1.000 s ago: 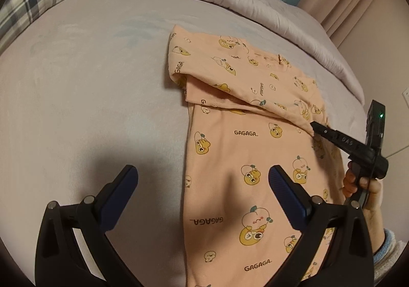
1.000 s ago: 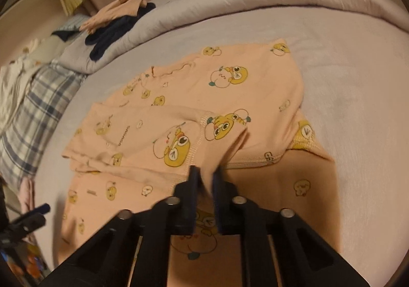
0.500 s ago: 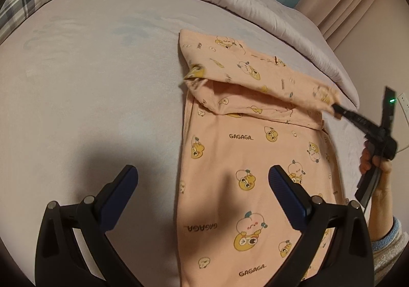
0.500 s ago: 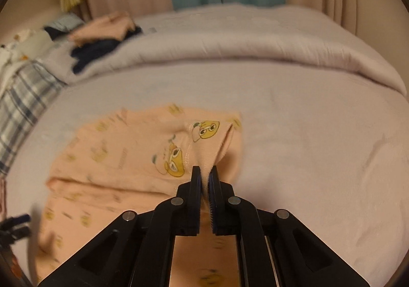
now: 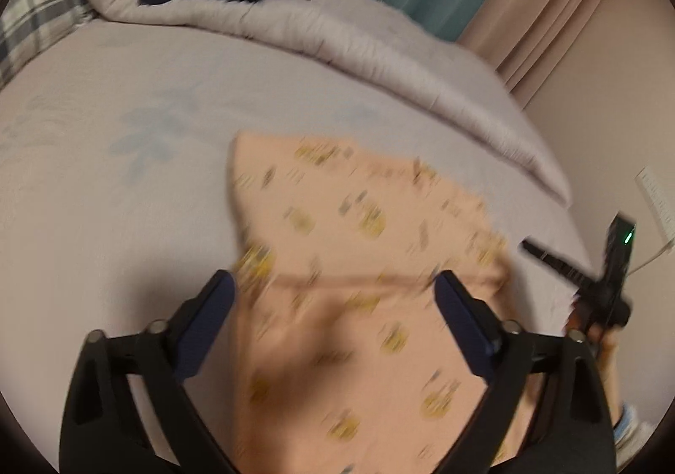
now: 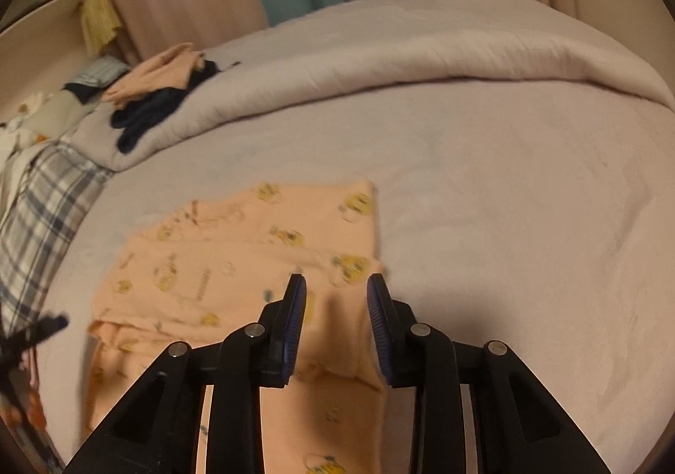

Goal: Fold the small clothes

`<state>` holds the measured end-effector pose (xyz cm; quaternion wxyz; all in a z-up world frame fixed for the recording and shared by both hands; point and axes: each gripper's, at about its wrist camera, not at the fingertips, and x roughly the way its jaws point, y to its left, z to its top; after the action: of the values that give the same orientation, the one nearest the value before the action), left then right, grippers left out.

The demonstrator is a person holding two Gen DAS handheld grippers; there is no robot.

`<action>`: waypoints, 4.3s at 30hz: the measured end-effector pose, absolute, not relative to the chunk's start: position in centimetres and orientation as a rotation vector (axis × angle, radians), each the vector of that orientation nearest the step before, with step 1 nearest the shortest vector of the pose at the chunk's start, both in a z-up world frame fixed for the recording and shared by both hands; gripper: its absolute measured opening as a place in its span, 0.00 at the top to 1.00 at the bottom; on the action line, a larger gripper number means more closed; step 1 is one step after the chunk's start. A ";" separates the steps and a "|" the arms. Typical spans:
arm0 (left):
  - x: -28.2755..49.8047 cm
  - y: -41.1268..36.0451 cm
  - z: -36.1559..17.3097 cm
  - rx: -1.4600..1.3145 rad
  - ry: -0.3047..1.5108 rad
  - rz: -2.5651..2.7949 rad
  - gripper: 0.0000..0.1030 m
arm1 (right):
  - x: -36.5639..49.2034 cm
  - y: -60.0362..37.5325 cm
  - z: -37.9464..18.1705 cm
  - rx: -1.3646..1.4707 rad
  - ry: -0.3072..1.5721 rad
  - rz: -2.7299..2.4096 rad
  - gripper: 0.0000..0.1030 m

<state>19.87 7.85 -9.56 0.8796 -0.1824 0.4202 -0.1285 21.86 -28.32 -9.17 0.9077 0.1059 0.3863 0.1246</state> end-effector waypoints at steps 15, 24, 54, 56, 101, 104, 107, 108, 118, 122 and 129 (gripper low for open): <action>23.7 6.8 -15.2 -0.214 1.069 -0.254 0.71 | 24.3 -25.9 -12.3 0.154 0.906 0.236 0.76; 21.2 6.4 -15.3 -0.125 1.035 -0.239 0.64 | 20.6 -23.0 -13.1 0.024 0.898 0.309 0.76; 4.0 11.7 -15.5 -0.540 1.066 -0.283 0.30 | 4.7 -30.4 -12.5 0.394 0.925 0.368 0.56; 3.5 11.6 -15.5 -0.546 1.068 -0.293 0.30 | 4.2 -30.7 -13.0 0.415 0.939 0.370 0.56; 3.9 10.4 -17.9 -0.752 1.134 -0.579 0.48 | 4.7 -31.3 -17.8 0.665 1.096 0.697 0.76; 2.6 10.0 -18.0 -0.756 1.135 -0.591 0.48 | 3.4 -30.8 -17.9 0.657 1.118 0.722 0.76; 1.6 9.8 -18.0 -0.752 1.138 -0.594 0.48 | 2.4 -30.6 -18.0 0.657 1.134 0.744 0.76; 1.4 9.7 -17.9 -0.749 1.139 -0.593 0.48 | 2.2 -30.4 -18.0 0.657 1.134 0.743 0.76; 1.3 9.2 -18.0 -0.718 1.159 -0.533 0.63 | 2.2 -30.7 -18.2 0.703 1.119 0.742 0.78; 2.1 9.5 -18.0 -0.723 1.154 -0.525 0.63 | 2.8 -30.7 -18.1 0.703 1.126 0.741 0.77; 1.3 9.5 -18.2 -0.719 1.160 -0.535 0.70 | 1.8 -31.0 -18.1 0.672 1.109 0.752 0.80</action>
<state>1.30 9.51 -18.16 0.7433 -0.3283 0.5294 -0.2441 1.78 -31.03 -18.10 0.7321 0.3054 0.5040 0.3416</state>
